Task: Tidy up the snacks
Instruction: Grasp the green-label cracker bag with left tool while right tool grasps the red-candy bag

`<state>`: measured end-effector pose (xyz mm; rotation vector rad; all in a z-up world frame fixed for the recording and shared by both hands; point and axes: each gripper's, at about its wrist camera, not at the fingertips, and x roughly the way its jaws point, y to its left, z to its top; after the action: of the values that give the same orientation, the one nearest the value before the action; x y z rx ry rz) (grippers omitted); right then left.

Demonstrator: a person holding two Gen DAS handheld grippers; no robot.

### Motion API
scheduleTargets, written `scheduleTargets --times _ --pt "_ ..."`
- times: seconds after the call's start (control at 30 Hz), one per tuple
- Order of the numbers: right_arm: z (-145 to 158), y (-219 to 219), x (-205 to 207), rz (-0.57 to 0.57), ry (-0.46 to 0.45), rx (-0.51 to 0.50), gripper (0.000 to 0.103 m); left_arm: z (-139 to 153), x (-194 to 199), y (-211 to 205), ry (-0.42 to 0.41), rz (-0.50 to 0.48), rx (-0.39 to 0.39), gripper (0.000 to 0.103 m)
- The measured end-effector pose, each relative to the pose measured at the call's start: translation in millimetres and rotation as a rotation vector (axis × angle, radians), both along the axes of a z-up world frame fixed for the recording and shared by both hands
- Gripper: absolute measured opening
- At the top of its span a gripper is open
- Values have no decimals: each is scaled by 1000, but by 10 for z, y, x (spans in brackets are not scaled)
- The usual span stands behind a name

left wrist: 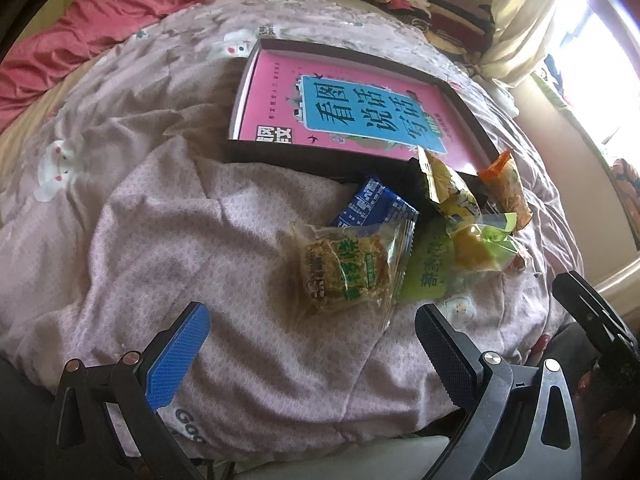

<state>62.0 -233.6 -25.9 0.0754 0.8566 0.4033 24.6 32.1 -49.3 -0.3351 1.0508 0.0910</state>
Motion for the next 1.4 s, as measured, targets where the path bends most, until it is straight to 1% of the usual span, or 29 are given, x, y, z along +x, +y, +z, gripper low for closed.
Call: scheduleTargets --times 0.17,0.37,0.5,0.57,0.63,0.7,0.77,0.8,0.83,0.9,0.93,1.03,1.1,1.17,1.27,1.4 --pt "-52 11 110 5 15 -7 103 -34 106 6 -7 -10 -17 102" --pt "-179 37 244 11 69 -33 102 -71 213 23 -9 -16 -41 102" --pt "-231 13 324 -13 85 -34 98 -96 253 25 -9 -16 -51 102" --pt "-260 14 366 -9 94 -31 91 -115 263 33 -6 -12 -58 100" --pt "-298 24 413 -2 108 -34 87 -138 279 42 0 -10 -61 97" --pt "-340 43 454 8 127 -36 82 -162 295 50 4 -10 -71 97" --pt "-394 69 498 27 153 -35 73 -176 296 46 7 -9 -68 95" --pt "-417 79 513 36 165 -35 71 -177 298 44 5 -12 -69 94" --pt "-440 100 525 44 177 -40 65 -178 290 45 3 -13 -70 94" --pt "-466 123 539 60 185 -38 63 -185 303 45 2 -13 -72 94" --pt "-469 128 538 65 185 -33 61 -185 300 46 0 -14 -72 92" --pt "-475 133 555 85 190 -3 58 -187 313 38 -3 -21 -81 82" --pt "-481 137 552 105 192 17 51 -194 332 23 -3 -25 -82 77" --pt "-467 155 543 123 184 24 45 -200 346 12 -5 -34 -91 68" --pt "-434 188 506 149 165 28 42 -210 364 11 -5 -42 -100 63" --pt "-385 207 453 176 147 43 41 -226 382 35 -5 -42 -117 59"
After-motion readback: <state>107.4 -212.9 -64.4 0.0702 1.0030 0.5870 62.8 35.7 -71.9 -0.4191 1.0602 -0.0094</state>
